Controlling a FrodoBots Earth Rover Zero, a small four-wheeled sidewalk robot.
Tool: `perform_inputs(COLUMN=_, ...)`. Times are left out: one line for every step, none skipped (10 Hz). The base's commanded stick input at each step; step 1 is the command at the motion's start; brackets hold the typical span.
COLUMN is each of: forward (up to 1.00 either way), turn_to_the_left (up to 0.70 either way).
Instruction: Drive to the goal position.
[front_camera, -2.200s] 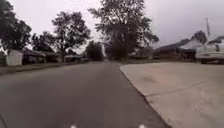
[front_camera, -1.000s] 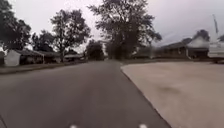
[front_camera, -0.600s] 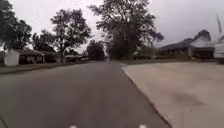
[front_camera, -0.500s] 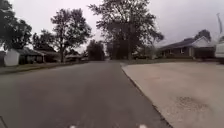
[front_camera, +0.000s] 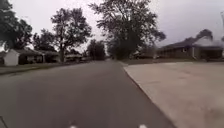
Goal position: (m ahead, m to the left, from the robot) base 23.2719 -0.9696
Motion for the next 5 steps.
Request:
perform_inputs(forward=1.0, turn_to_the_left=0.0)
perform_inputs(forward=1.0, turn_to_the_left=0.0)
perform_inputs(forward=1.0, turn_to_the_left=0.0)
perform_inputs(forward=1.0, turn_to_the_left=0.0)
perform_inputs(forward=1.0, turn_to_the_left=0.0)
